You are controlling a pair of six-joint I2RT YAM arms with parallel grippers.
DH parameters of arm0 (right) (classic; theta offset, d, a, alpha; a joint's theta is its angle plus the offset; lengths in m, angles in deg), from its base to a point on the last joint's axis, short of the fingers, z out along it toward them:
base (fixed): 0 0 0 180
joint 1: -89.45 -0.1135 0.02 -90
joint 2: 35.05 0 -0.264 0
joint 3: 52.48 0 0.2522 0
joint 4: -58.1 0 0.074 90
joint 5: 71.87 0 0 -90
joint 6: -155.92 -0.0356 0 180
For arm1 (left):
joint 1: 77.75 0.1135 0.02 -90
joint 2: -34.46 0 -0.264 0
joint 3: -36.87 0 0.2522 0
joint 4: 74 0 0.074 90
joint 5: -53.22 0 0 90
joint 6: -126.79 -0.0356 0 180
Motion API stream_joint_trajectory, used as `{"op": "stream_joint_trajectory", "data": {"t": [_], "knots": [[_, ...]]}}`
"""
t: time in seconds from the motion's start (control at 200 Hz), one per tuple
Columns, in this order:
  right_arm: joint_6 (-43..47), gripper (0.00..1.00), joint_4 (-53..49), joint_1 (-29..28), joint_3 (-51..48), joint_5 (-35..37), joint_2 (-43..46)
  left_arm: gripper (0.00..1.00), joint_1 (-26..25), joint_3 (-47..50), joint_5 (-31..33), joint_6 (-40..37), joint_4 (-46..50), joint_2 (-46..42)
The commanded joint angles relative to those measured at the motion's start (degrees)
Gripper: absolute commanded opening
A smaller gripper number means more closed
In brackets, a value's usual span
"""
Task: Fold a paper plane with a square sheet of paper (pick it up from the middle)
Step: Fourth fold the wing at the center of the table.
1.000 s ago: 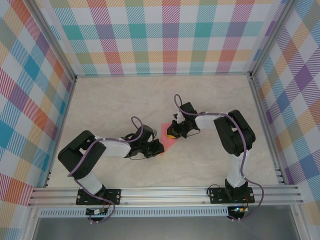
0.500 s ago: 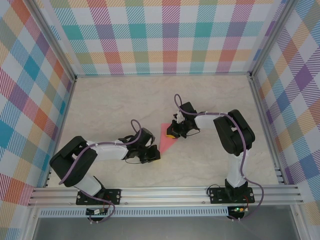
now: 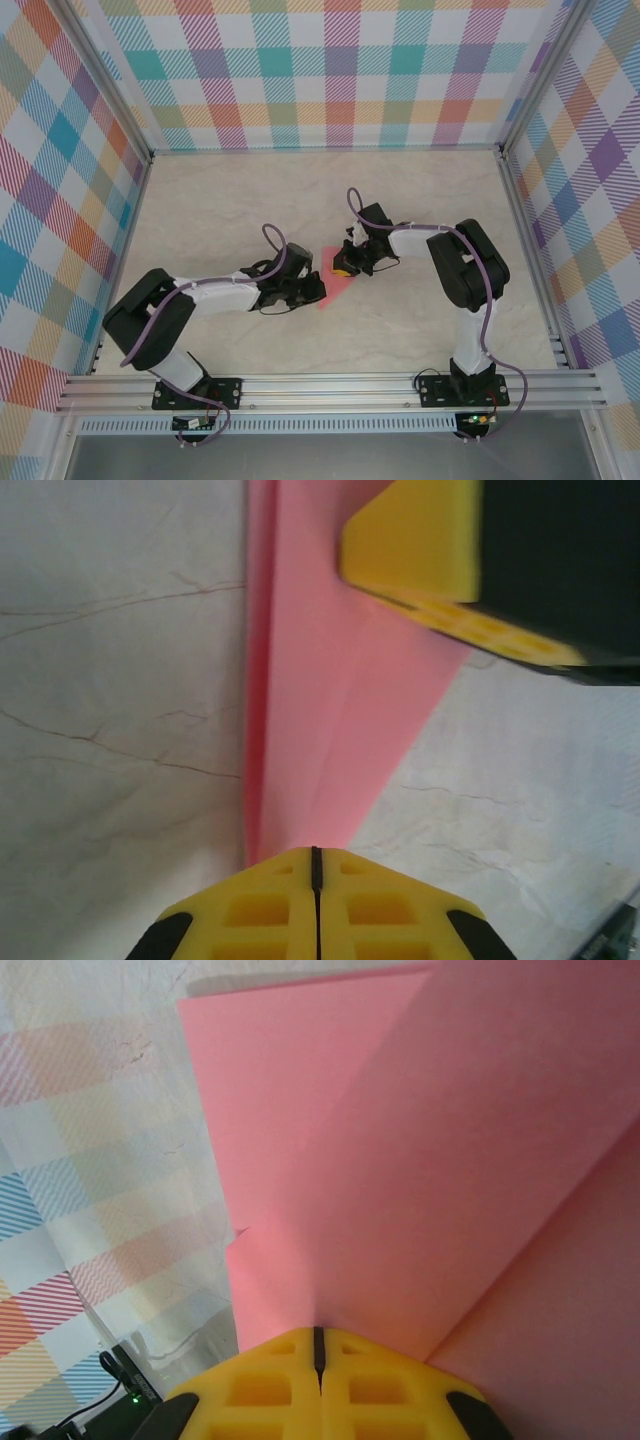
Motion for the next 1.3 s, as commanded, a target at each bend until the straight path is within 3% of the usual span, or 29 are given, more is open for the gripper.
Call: {"op": "stream_joint_trajectory", "data": {"t": [0.0,0.32,0.69,1.135,1.225,1.295], "knots": [[2.27,0.04,-3.71,-0.34,0.94,4.24,1.34,0.05,0.47,-0.86,1.15,0.90,-0.54,2.34],[5.07,0.05,0.04,-1.76,-1.19,0.53,5.90,0.04,0.46,0.21,0.27,0.68,2.02,4.19],[7.38,0.05,0.02,-4.30,-2.67,0.39,2.27,0.02,0.52,-1.28,2.41,-0.14,8.41,4.98],[6.22,0.06,-1.94,7.44,5.85,4.65,-2.62,0.03,0.47,-0.77,1.96,-1.21,9.78,5.37],[6.42,0.09,-4.88,8.27,8.39,6.92,-1.27,0.03,0.49,-1.17,1.59,-1.48,9.64,5.19],[6.03,0.19,-5.42,8.29,7.80,8.05,1.33,0.06,0.47,-1.60,0.91,-1.54,9.40,4.27]]}}
